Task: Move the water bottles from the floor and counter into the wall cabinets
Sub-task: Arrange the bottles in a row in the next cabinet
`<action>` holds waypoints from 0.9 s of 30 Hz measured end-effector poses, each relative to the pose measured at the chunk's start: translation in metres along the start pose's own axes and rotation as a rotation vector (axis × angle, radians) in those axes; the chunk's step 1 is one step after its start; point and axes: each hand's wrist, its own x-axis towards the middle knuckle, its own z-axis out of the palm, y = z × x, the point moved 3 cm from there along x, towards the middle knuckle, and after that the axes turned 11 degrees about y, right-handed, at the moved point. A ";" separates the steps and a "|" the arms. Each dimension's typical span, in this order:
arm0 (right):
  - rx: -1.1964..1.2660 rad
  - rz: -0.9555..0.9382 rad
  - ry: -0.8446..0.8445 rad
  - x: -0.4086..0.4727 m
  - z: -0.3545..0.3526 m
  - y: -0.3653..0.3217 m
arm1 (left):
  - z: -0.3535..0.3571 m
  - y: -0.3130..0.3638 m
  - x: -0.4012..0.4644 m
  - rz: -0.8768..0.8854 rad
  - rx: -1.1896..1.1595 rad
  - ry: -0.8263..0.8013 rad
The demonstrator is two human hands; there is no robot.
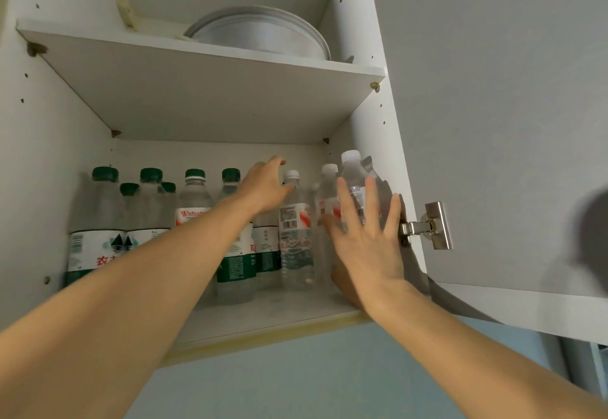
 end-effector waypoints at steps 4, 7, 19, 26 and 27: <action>0.096 0.001 -0.014 0.001 0.004 0.003 | 0.013 0.006 0.014 -0.103 -0.089 -0.092; 0.228 0.031 -0.038 -0.001 0.009 0.008 | 0.024 0.012 0.017 -0.169 -0.112 -0.158; 0.442 0.119 -0.128 -0.001 0.006 0.006 | 0.034 0.028 0.005 -0.124 -0.234 -0.169; 0.556 0.198 -0.100 -0.008 0.001 0.003 | 0.038 0.044 0.007 -0.130 -0.227 -0.177; 0.562 0.202 -0.120 -0.007 0.003 0.003 | 0.038 0.042 0.006 -0.135 -0.232 -0.173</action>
